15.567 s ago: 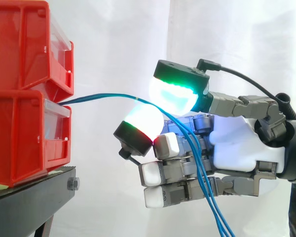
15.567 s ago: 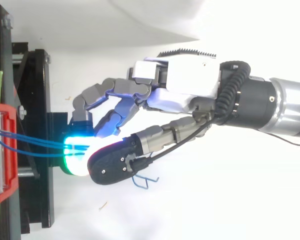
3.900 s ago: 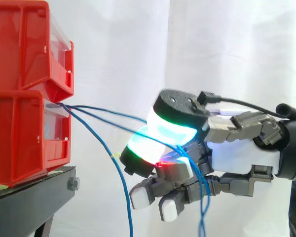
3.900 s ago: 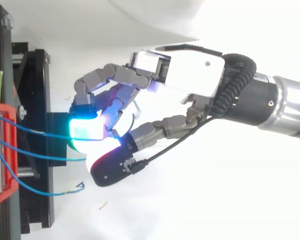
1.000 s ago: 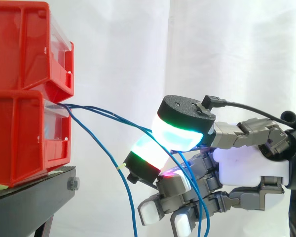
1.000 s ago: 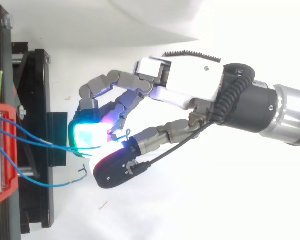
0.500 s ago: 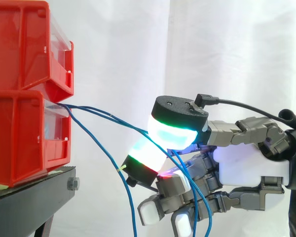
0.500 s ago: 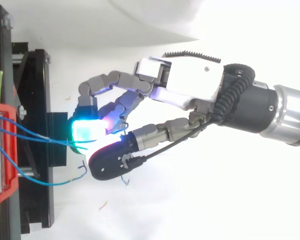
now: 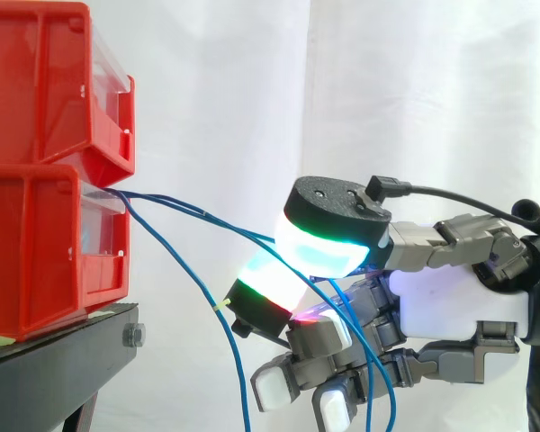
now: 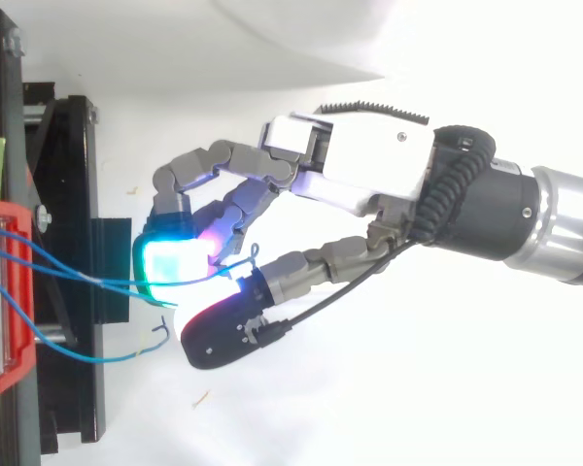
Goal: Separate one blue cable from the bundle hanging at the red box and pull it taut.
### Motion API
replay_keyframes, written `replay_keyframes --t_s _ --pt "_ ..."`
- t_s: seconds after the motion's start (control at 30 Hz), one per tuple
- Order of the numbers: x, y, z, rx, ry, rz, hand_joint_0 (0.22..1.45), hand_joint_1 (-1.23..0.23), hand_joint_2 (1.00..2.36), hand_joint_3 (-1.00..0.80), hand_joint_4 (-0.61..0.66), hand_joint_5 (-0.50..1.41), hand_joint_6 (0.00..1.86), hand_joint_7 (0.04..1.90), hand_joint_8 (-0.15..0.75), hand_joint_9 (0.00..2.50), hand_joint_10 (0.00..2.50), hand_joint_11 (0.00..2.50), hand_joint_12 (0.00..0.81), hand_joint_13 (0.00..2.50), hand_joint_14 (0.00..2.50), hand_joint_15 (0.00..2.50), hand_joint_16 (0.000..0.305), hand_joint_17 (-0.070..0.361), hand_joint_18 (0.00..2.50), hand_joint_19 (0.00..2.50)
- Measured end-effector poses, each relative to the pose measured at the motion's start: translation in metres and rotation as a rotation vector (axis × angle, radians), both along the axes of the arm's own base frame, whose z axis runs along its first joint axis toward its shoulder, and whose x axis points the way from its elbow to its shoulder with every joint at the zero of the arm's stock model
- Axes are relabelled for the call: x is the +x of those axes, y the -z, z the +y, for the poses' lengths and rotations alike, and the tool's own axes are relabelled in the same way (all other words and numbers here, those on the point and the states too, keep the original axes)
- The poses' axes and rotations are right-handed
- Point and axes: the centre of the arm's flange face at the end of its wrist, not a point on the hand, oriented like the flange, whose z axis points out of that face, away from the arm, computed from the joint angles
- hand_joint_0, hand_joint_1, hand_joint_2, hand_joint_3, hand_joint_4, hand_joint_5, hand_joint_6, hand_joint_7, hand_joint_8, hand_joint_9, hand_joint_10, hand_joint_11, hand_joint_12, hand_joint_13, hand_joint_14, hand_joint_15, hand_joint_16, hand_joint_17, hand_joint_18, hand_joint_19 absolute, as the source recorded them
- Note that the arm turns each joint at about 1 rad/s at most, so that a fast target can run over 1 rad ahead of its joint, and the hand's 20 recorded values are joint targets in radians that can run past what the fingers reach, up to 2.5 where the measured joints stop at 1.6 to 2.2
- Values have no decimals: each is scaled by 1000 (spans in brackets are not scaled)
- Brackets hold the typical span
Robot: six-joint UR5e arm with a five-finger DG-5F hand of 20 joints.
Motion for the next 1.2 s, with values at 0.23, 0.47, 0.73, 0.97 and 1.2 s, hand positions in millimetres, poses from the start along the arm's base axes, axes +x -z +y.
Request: replay_keyframes --t_s 0.23,0.47,0.73,0.97,1.2 --pt "0 0 0 0 0 0 788 -965 1000 -500 156 -201 863 1206 345 976 24 1232 432 745 23 630 54 121 823 654" --pt "0 0 0 0 1 0 518 -829 1000 -500 180 -173 834 1165 373 1032 22 1221 446 754 21 652 57 129 828 700" --pt "0 0 0 0 3 1 586 -596 1000 -500 164 -154 787 1205 362 1073 24 1235 433 767 23 655 54 121 815 746" --pt "0 1 0 2 1 3 628 -626 1006 -424 153 -153 795 1221 364 1075 24 1227 431 766 24 655 53 120 815 751" --pt "0 1 0 1 2 4 607 -692 1021 -203 138 -156 836 1279 369 1071 24 1232 434 767 23 653 54 120 820 741"
